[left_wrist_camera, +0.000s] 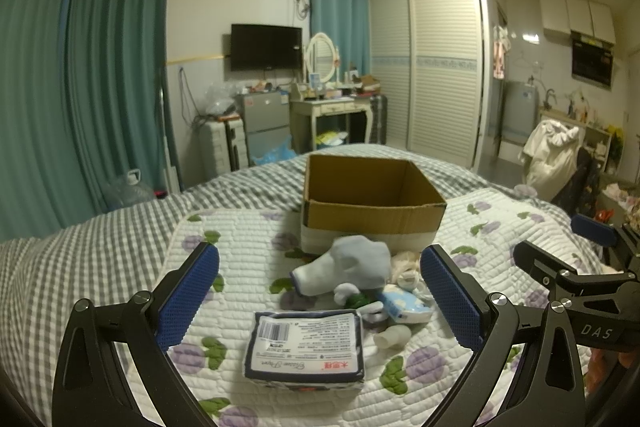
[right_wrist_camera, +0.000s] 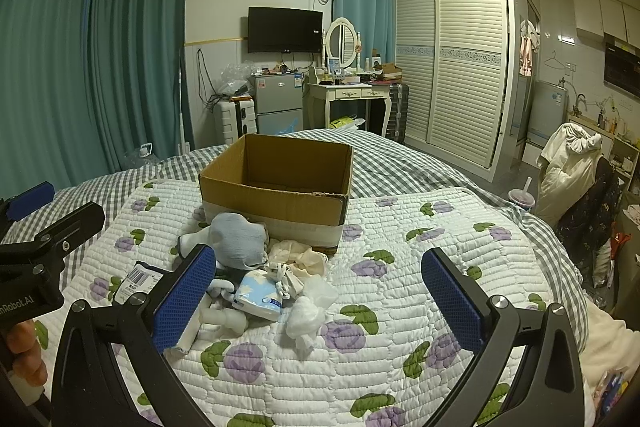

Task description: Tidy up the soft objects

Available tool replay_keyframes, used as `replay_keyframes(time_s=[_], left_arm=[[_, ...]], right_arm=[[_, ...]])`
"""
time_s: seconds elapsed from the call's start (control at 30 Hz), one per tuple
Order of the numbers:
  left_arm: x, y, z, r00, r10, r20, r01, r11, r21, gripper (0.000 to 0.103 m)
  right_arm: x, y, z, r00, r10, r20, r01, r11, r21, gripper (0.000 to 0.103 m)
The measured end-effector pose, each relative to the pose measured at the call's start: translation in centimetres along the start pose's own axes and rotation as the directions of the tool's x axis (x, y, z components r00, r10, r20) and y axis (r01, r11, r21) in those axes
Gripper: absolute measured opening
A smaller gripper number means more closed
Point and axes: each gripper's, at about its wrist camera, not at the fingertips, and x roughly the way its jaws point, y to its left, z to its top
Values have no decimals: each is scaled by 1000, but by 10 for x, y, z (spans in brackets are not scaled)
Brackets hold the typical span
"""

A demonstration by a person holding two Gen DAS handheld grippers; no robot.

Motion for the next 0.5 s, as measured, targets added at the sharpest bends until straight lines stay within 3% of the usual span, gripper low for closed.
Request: replay_keyframes(time_s=[0.5], left_arm=[[0, 1, 1, 1000, 0, 2, 0, 1000, -2, 103]], right_arm=[[0, 0, 0, 1000, -1, 0, 1, 1000, 0, 103]])
